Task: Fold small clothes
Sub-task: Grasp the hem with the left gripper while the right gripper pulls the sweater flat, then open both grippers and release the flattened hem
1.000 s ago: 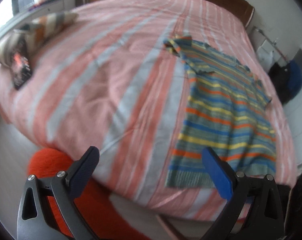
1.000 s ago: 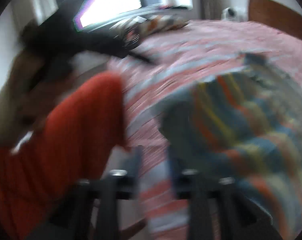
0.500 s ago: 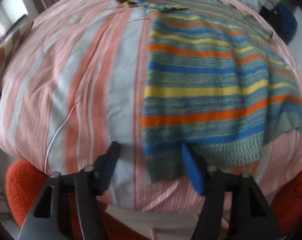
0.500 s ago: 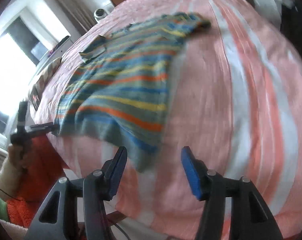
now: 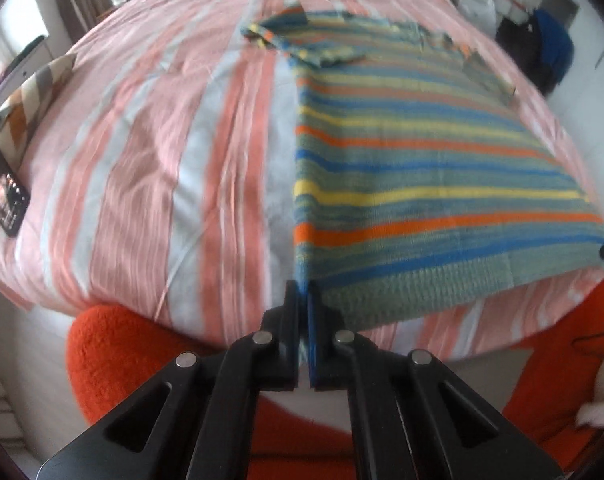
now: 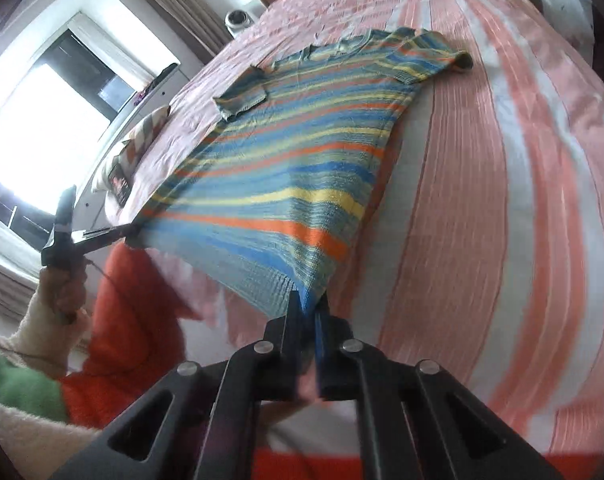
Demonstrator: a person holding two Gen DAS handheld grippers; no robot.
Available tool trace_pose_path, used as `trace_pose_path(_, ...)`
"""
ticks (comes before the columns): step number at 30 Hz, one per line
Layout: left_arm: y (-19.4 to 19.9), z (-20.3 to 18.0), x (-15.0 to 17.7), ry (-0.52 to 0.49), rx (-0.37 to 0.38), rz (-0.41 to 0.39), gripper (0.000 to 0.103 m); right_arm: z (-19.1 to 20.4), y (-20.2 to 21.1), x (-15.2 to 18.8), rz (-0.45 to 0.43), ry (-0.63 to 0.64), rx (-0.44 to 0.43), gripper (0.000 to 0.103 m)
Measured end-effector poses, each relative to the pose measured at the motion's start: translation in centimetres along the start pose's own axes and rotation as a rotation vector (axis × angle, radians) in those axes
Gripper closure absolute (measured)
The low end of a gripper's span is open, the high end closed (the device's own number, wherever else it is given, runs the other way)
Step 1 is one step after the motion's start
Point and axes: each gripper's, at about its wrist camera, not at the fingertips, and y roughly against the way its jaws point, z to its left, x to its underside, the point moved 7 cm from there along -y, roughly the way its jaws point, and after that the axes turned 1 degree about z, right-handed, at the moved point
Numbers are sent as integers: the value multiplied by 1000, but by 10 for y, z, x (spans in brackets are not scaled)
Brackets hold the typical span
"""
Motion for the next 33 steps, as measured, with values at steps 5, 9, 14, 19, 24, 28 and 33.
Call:
trace_pose_path(5,-53,1,16,35,-43,143,103,-28,-49,14,111,-47,136,98)
trace_pose_path(9,-83,-3,8,51,-125,167,101,-60,-90,16,162,-143,182,98)
trace_pose_path(14,-83,-2,3,49,-140,165,81,-61,-93,8,159,-151,184,97)
trace_pose_path(19,-32,10,-6,87,-104,53,46,-70,-56,19,158,-184,193,59)
trace_pose_path(24,28,13,-60,130,-70,-228,16,-56,13,-52,-63,97,529,56)
trace_pose_path(28,15,-1,-104,155,-67,-354,16,-30,6,-150,-195,334,467,43)
trace_pose_path(33,-8,-20,-91,219,-15,-297,16,-50,-82,-231,-111,458,435,43)
